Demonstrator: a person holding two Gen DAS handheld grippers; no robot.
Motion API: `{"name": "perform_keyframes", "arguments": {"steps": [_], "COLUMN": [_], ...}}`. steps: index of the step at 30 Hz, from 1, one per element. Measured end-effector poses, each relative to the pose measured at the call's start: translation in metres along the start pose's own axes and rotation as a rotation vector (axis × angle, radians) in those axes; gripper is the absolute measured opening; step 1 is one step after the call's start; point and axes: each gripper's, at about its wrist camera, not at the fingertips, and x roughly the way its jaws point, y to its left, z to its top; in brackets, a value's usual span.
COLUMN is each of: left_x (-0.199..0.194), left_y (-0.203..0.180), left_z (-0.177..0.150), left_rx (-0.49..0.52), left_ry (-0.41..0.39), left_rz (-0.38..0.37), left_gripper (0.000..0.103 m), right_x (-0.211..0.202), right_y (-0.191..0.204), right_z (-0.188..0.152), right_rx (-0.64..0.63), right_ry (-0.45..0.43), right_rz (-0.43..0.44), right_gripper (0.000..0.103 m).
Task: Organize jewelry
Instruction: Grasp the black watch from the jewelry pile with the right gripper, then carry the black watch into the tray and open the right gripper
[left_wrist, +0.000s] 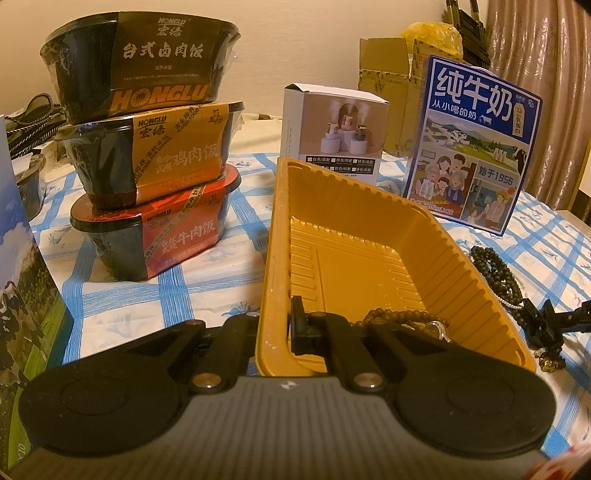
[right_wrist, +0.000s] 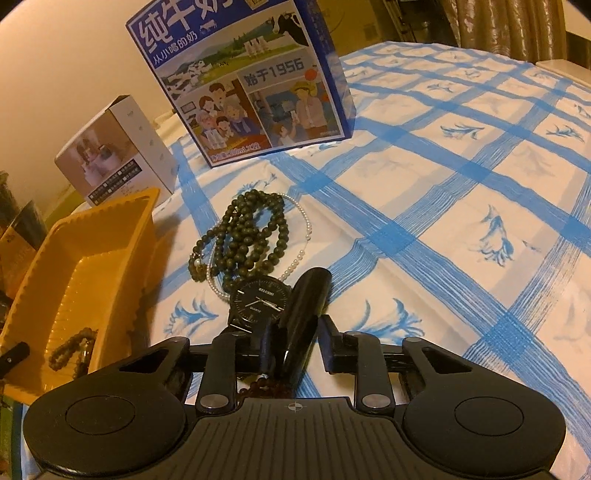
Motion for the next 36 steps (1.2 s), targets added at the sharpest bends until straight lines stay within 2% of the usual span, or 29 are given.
{"name": "perform_keyframes", "arguments": {"steps": [6,10,18,30,36], "left_x": [0.000,0.000,-0.001,-0.002,-0.003], "left_y": [0.000,0.000,-0.001,-0.004,-0.003], "left_z": [0.000,0.000,-0.001,0.001,0.001], "left_rx": [0.002,0.002,0.006,0.016,0.022], "left_ry": [-0.001,-0.001,-0.002,-0.007,-0.007], "left_rz": [0.000,0.000,-0.001,-0.004,-0.008], "left_gripper": [0.003,0.003,0.003,0.003,0.003], "right_x": [-0.018,-0.032,-0.045,-0.019,0.007], "right_y": [-0.003,0.002,0.044,0.138,0.171], "right_z": [0.007,0.015,0.028,0.005,-0.015], "right_rx": [0.011,0.033,-0.030,-0.213,-0.307], "right_ry": [-0.048,-0.082,-0.125,-0.024,0.057], "right_rz": [0.018,0.071,0.193,0.403,0.427], "right_gripper": [0.022,0.021,0.021,0.021,0.021]}}
